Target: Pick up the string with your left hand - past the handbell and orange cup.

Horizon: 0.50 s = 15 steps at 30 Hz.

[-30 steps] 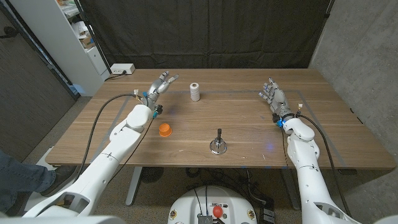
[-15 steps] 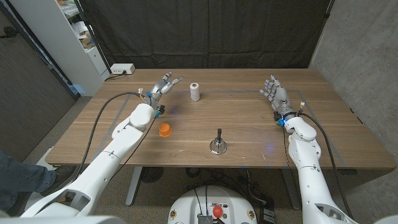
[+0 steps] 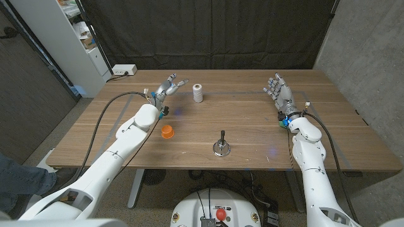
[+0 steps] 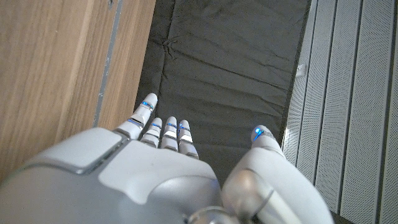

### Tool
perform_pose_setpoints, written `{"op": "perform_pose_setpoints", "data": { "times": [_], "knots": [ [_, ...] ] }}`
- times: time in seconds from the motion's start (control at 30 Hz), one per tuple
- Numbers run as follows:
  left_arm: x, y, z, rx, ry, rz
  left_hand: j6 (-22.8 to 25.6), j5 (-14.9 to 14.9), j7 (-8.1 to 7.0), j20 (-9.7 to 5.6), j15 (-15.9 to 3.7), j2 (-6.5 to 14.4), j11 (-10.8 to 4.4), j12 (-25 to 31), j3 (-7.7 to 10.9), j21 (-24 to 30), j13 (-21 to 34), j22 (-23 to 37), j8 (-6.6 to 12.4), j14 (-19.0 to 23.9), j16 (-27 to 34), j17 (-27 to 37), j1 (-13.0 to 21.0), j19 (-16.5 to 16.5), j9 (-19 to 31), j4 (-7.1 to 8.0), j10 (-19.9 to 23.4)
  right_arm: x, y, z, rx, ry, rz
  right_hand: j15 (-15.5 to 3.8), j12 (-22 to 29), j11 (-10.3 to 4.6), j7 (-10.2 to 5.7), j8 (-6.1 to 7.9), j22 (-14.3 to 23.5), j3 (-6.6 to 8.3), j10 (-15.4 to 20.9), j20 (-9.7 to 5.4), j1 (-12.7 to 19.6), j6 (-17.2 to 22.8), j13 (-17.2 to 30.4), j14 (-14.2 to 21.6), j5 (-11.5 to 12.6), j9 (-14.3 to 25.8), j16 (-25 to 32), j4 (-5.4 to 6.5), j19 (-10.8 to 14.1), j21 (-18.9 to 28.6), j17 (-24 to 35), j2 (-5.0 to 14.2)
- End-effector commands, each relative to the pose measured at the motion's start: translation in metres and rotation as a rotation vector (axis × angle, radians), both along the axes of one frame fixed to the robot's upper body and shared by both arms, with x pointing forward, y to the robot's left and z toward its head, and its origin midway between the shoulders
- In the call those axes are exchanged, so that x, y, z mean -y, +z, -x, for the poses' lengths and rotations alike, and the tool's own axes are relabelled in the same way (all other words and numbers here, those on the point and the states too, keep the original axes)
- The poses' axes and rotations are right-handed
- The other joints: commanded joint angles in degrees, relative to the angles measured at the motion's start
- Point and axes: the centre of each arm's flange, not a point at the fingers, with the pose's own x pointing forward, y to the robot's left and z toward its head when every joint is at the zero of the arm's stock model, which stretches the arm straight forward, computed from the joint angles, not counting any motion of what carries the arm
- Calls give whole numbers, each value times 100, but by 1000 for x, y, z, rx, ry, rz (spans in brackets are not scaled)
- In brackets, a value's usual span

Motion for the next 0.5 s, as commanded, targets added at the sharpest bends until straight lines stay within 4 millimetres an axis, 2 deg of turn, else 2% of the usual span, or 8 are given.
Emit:
{"op": "perform_pose_setpoints", "data": {
  "times": [0.03, 0.5],
  "knots": [
    [8, 1, -9, -9, 23, -49, -21, 52, -10, 36, 47, 5, -8, 27, 21, -16, 22, 17, 9, 7, -4, 14, 97, -684, 28, -59, 23, -3, 8, 3, 21, 13, -9, 19, -43, 1, -29, -3, 22, 1, 27, -3, 50, 51, 27, 18, 49, 34, -22, -27, 81, -19, 10, -10],
    [17, 7, -17, -20, 70, -134, 38, 70, -11, 38, 37, -13, -28, 53, 24, -46, 34, 20, 31, 62, 10, 16, 185, -641, 30, -112, 86, -5, 8, 5, 29, 19, -19, 18, -66, 4, -32, -6, 22, -12, 39, 2, 52, 60, 28, 32, 58, 34, -22, -37, 102, -65, 7, -10]
  ]
}}
